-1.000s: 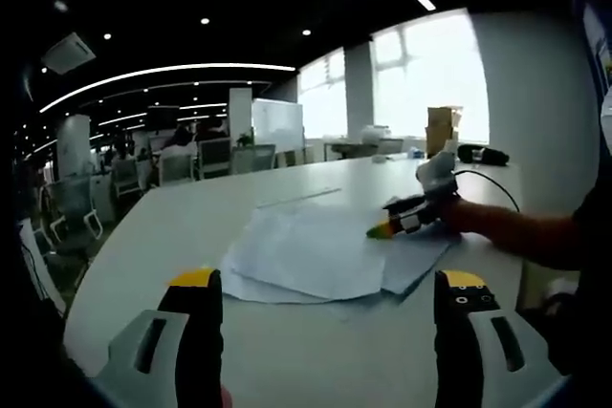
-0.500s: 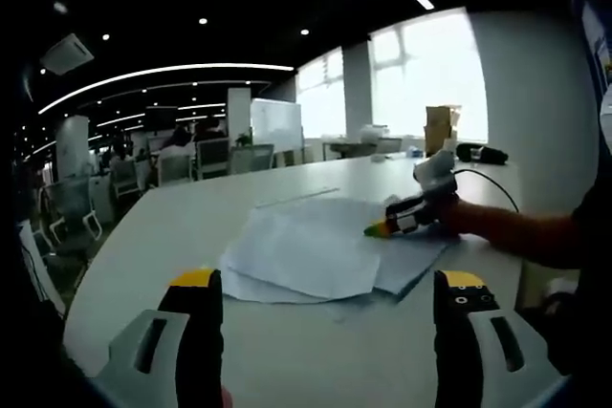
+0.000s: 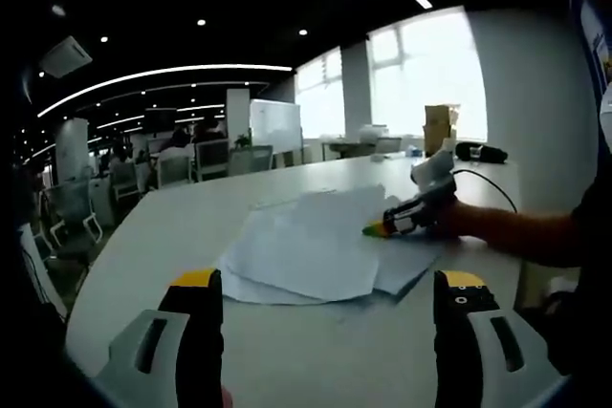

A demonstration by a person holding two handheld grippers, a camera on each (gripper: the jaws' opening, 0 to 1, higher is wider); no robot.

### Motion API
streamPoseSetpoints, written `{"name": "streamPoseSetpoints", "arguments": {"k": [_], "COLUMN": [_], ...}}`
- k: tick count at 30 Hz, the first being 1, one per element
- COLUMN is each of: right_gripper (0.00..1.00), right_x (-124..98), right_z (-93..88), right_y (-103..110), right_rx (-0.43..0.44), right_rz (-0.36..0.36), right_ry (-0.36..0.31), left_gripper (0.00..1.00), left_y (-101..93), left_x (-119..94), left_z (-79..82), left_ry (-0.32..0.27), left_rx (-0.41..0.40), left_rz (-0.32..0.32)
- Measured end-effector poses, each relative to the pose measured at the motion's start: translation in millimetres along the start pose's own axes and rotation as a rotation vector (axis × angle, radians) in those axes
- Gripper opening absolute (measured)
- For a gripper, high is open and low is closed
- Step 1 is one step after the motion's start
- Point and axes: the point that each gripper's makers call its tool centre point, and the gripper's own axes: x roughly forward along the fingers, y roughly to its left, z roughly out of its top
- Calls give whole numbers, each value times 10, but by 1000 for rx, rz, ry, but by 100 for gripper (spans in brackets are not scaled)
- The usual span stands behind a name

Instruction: Organize the stack of printing papers by aligning and flattening the scattered papers on the table

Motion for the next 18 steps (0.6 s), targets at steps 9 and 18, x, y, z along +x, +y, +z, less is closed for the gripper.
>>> {"name": "streamPoseSetpoints", "arguments": {"k": [9, 18], "right_gripper": [0, 0], "right_x": [7, 10], "right_z": [-3, 1], "right_y": [45, 53], "right_rx": [-14, -11], "right_rz": [4, -9], "right_ry": [-2, 1], "left_gripper": [94, 94], "left_y": [-13, -22], "left_x": [-22, -33], "left_z": [21, 37], "left_ry": [-4, -8], "left_rx": [3, 6], "left_rz": [1, 3]}}
